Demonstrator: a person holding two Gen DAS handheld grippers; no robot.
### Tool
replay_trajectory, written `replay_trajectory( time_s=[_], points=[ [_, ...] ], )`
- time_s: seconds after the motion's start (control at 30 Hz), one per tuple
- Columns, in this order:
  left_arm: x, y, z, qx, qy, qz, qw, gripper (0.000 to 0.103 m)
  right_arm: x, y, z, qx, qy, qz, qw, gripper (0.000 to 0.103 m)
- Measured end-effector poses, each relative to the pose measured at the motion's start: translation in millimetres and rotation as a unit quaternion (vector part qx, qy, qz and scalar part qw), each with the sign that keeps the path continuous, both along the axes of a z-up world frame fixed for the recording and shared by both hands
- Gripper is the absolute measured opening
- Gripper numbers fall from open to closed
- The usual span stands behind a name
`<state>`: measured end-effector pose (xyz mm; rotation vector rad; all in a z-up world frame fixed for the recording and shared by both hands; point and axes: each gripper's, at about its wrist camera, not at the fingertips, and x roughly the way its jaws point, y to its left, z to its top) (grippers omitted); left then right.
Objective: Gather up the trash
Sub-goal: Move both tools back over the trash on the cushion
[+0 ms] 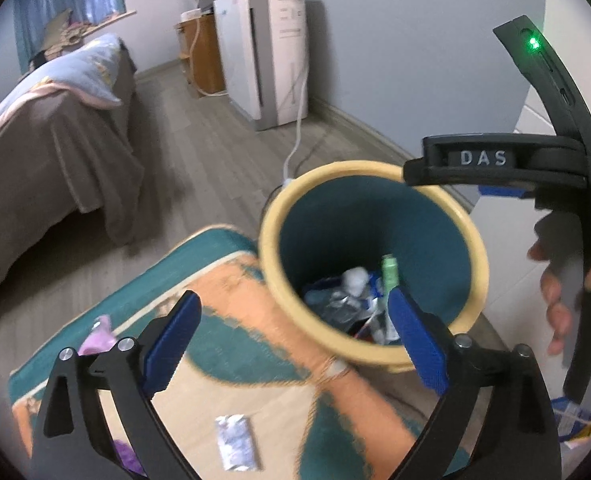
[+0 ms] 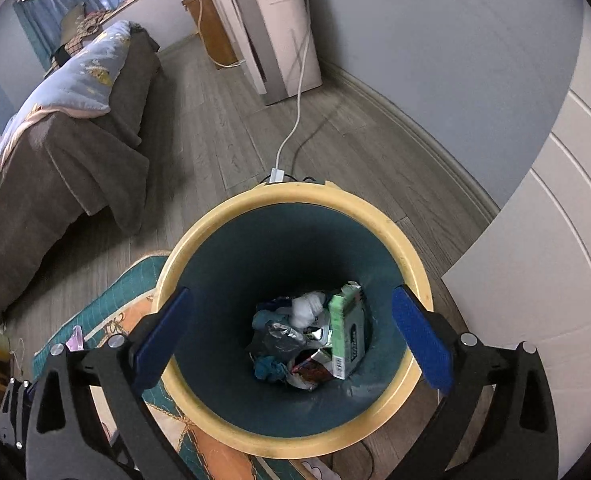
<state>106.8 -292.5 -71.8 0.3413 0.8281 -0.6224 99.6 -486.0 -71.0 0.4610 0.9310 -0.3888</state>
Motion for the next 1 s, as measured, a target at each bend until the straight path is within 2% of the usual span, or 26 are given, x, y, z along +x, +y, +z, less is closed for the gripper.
replay_trajectory(
  time_s=[0.17, 0.33, 0.57, 0.7, 0.83, 0.9, 1.0],
  points=[
    [-8, 42, 6, 0.003, -0.008, 0.019, 0.9998, 0.095, 2, 8, 3, -0.011, 0.001, 0.017, 1.000, 0.097],
    [-9, 91, 12, 0.041, -0.028, 0.048, 0.9976, 0.096, 6, 17, 4, -0.014, 0.005, 0.031, 0.999, 0.097],
    [-15, 161, 23, 0.079, -0.022, 0.100, 0.9916, 0.096, 15, 38, 10, -0.040, 0.012, 0.065, 0.997, 0.097],
    [-28, 196, 26, 0.070, -0.007, 0.126, 0.9895, 0.097, 21, 62, 10, -0.067, 0.023, 0.105, 0.992, 0.097],
    [-20, 220, 29, 0.017, 0.032, 0.161, 0.9863, 0.097, 27, 92, 16, -0.093, 0.023, 0.145, 0.985, 0.097],
    [-18, 226, 29, 0.006, 0.032, 0.169, 0.9851, 0.097, 29, 113, 19, -0.105, 0.031, 0.160, 0.981, 0.097],
    [-15, 232, 29, 0.007, 0.016, 0.175, 0.9843, 0.097, 27, 147, 27, -0.085, 0.028, 0.184, 0.979, 0.097]
  ],
)
